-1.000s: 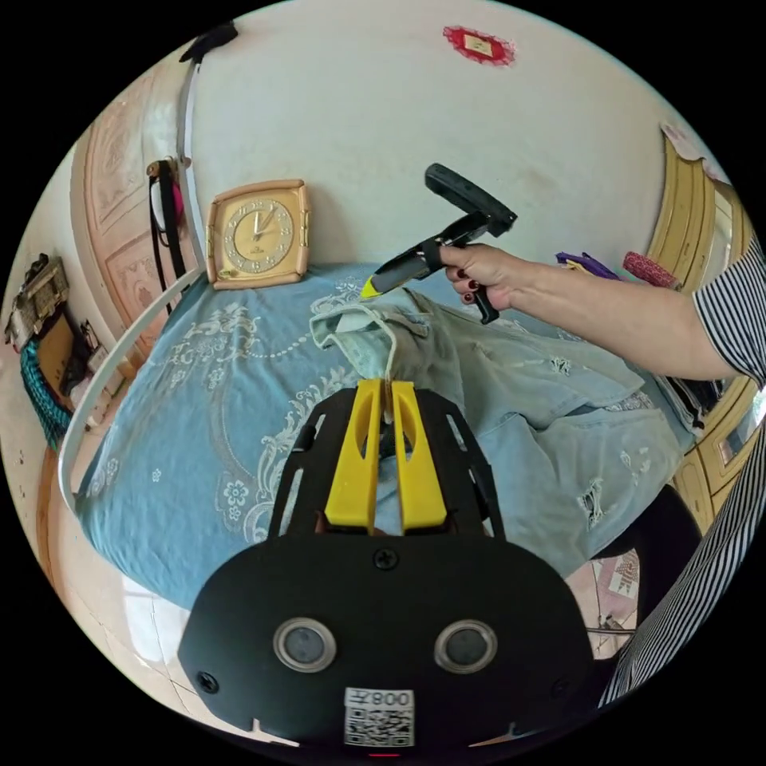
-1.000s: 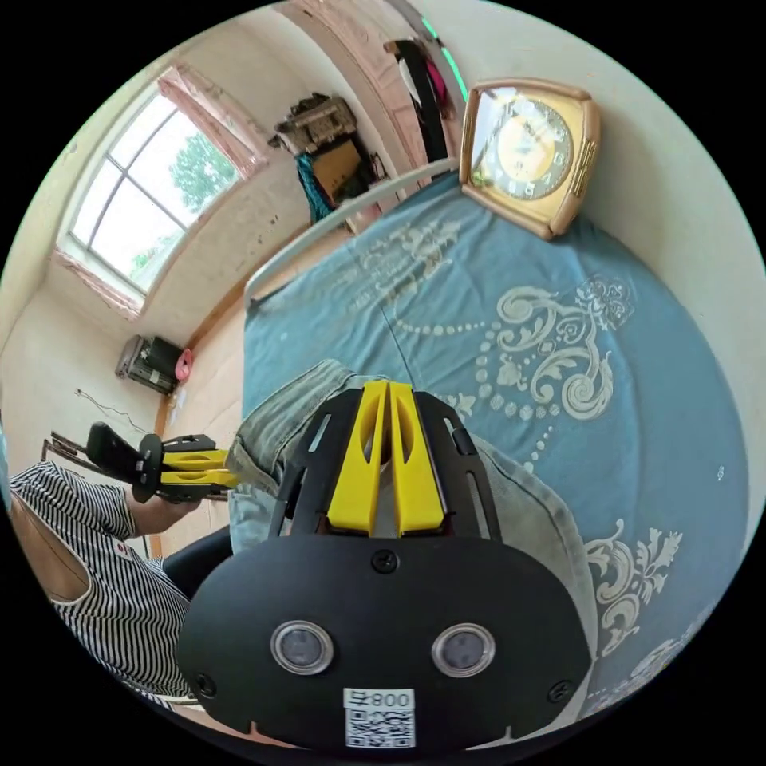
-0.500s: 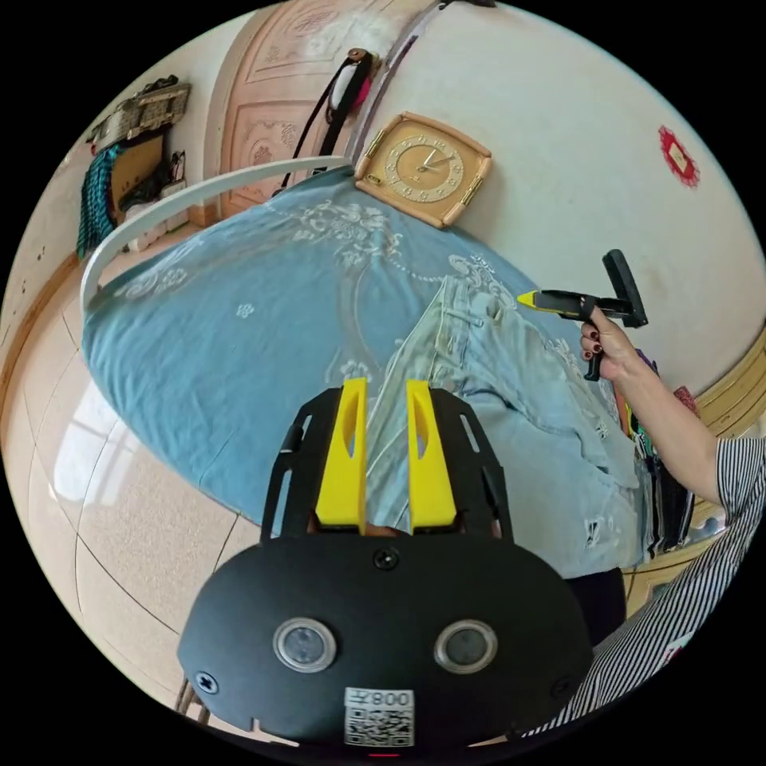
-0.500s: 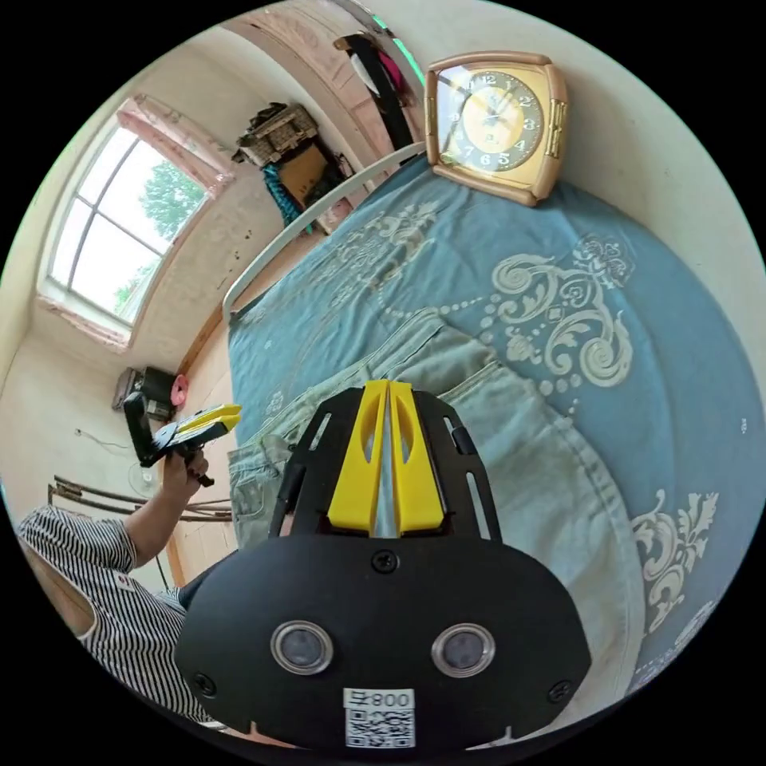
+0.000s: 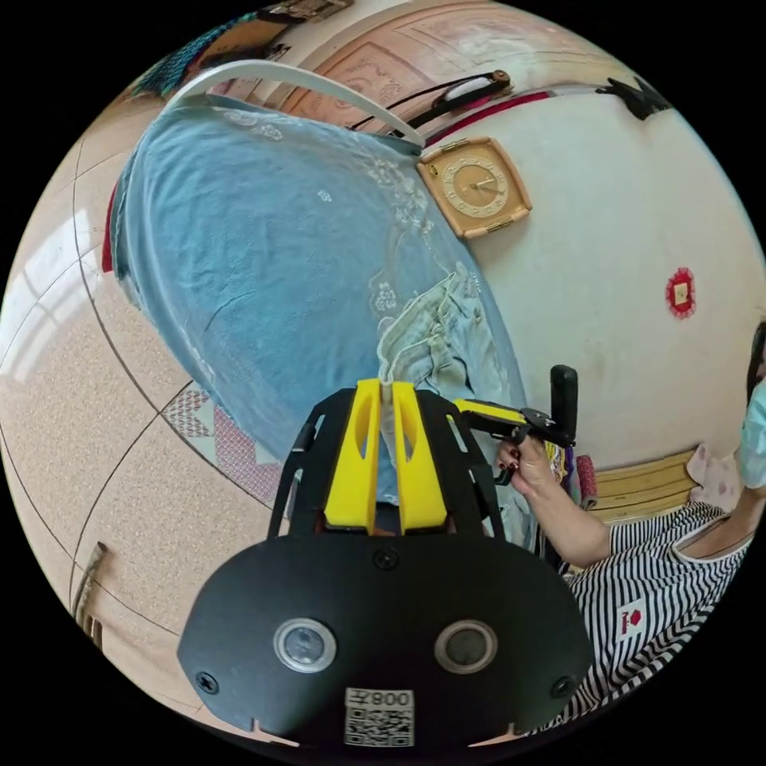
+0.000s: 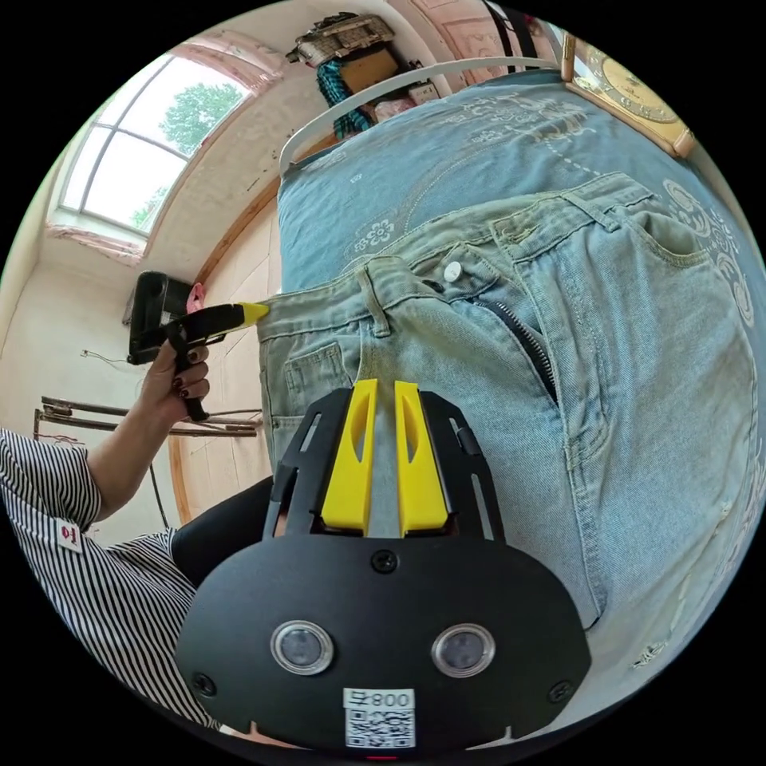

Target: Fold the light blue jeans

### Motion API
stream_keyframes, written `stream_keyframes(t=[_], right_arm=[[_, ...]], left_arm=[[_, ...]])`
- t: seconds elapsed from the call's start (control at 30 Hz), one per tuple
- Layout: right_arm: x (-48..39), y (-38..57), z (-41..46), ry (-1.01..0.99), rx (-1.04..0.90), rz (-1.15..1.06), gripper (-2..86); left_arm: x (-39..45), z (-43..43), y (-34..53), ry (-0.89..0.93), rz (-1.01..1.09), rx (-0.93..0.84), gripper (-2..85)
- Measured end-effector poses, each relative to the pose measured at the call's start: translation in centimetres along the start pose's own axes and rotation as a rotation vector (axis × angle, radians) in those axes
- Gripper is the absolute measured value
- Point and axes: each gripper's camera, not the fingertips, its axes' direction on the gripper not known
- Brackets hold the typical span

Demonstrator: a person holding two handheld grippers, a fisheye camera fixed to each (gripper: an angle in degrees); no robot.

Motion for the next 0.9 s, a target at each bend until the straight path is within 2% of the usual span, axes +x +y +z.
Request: stream_keyframes(t=[0.13, 0.23, 0.37, 0.5, 0.63, 0.67, 0.83, 0.9], right_arm=[[-2.6, -1.7, -0.9, 0.001, -0.021, -0.059, 3.1], [-2.3, -2.5, -4.6, -0.011, 0.088, -0.047, 3.4], [2.2, -6.2, -10.2, 0.231, 0.205, 0.019, 6.6], [6.0, -11.6, -12.1, 0.341, 0.173, 0.055, 8.3], [8.3, -16.7, -9.4, 0.425, -0.017, 0.048, 9.9], [8.7, -17.4, -8.4, 0.417, -0.067, 0.044, 9.8], [8.4, -17.0, -8.8, 0.279, 0.000, 0.030, 5.6], [7.9, -16.7, -9.2, 0.273, 0.007, 0.051, 4.4]], left_arm=[[-1.1, -1.0, -0.1, 0.001, 0.060, 0.027, 2.9], [-4.4, 0.4, 0.5, 0.021, -0.013, -0.045, 2.8], [-6.8, 0.6, 1.0, 0.075, -0.021, -0.021, 2.8], [-8.1, 1.0, 0.4, 0.056, 0.008, -0.045, 2.7], [-9.0, 1.2, 0.0, 0.052, 0.028, -0.053, 2.7], [-9.4, 1.2, -0.1, 0.059, 0.028, -0.053, 2.7], [-10.4, 1.2, -0.6, 0.094, 0.029, -0.041, 2.7], [-10.3, 0.8, -1.0, 0.163, 0.036, 0.001, 2.6]])
